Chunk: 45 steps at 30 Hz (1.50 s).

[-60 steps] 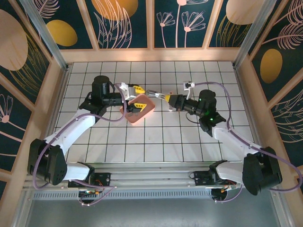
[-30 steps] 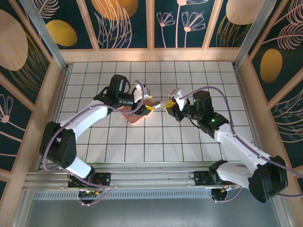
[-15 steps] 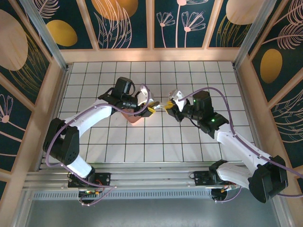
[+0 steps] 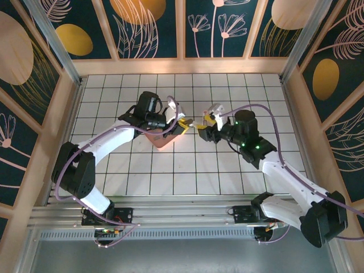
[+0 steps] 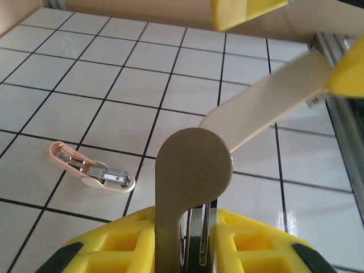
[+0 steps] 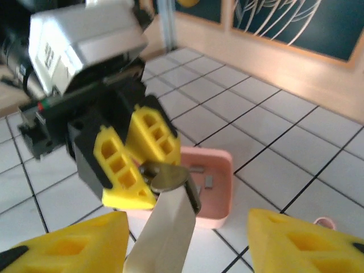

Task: Load the staples into the stapler

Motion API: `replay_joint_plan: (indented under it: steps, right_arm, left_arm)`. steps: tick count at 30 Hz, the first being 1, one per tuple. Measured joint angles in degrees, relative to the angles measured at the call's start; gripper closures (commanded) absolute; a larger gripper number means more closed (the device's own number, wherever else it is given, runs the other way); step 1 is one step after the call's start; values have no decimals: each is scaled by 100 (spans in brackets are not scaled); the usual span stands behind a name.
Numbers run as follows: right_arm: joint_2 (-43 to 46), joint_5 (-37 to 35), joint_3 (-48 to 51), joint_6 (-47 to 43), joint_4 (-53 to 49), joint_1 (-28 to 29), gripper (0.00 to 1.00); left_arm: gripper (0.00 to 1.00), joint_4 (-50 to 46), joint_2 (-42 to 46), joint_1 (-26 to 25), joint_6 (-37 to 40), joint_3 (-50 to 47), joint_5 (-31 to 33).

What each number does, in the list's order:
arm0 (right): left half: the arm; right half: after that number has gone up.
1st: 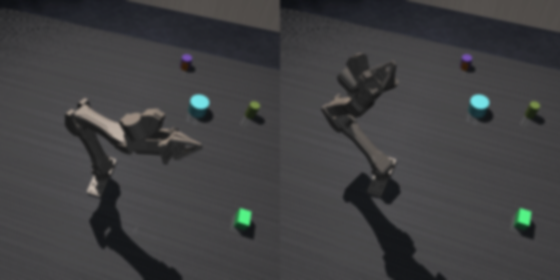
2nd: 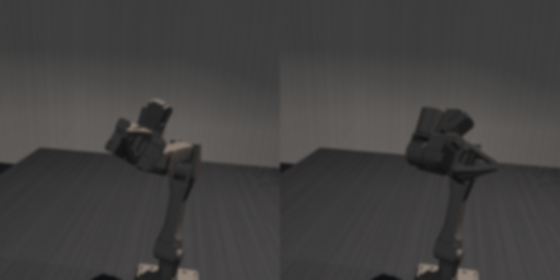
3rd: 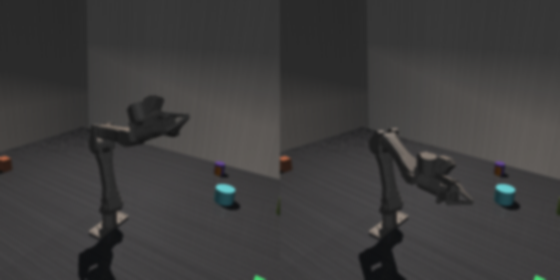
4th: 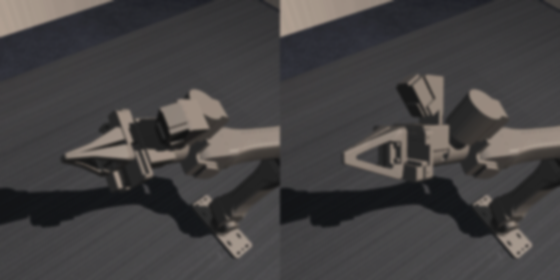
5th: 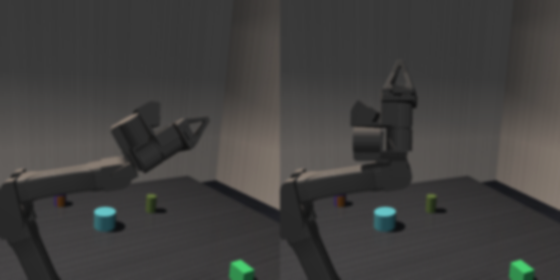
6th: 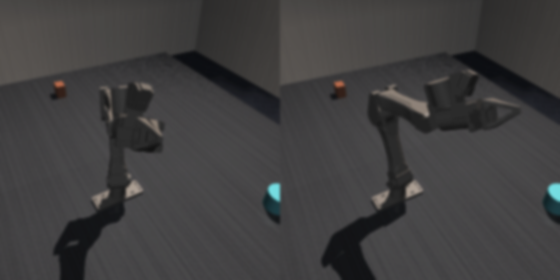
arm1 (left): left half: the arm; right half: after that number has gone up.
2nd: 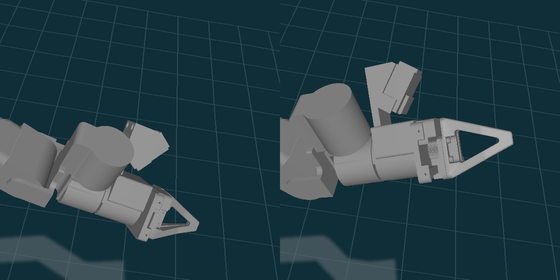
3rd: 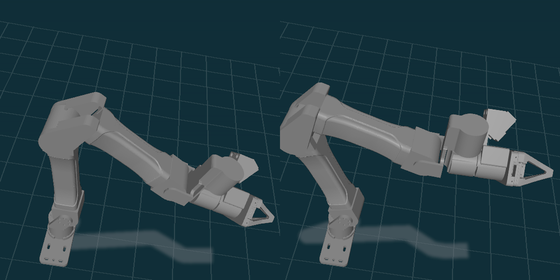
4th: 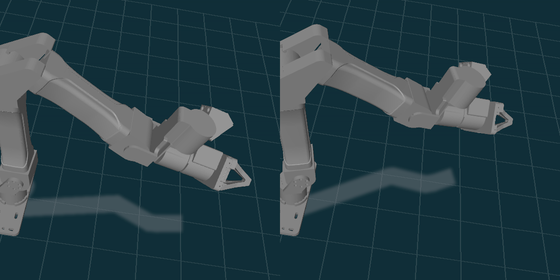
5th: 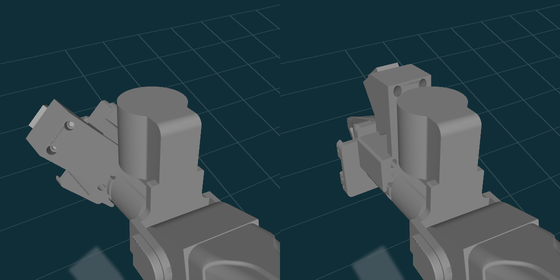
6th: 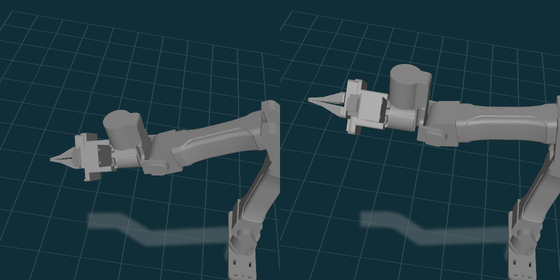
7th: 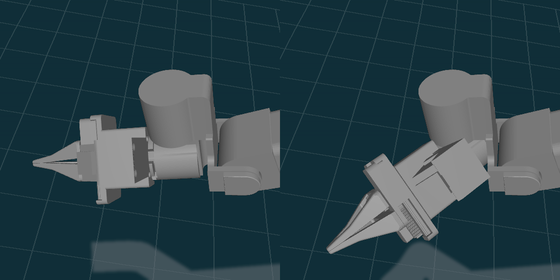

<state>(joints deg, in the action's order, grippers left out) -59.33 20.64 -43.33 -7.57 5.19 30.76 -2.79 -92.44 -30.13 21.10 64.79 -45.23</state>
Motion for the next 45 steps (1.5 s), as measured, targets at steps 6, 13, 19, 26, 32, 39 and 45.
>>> replay_joint_plan:
  steps: [6,13,19,26,32,39,45]
  right_arm:
    - [229,-774,111,2430,470,0,33]
    - [160,-1274,295,4760,599,35,32]
    - [-323,-1325,251,5777,754,251,32]
    - [-955,-1563,-243,6070,573,533,33]
    - [-1290,-1777,-577,6175,542,656,37]
    - [-1753,-2026,-828,6343,492,708,46]
    - [-1908,-2194,-925,6360,509,739,55]
  left_arm:
    - [79,949,24,0,-1410,-385,323]
    - [79,1460,35,0,-2592,-527,885]
    - [79,1587,35,0,-3010,-566,1176]
    - [80,1582,35,-7,-3086,-566,1384]
    - [80,1563,35,-22,-3058,-566,1449]
    - [79,1537,35,-26,-3016,-575,1469]
    - [80,1495,35,-31,-2975,-588,1469]
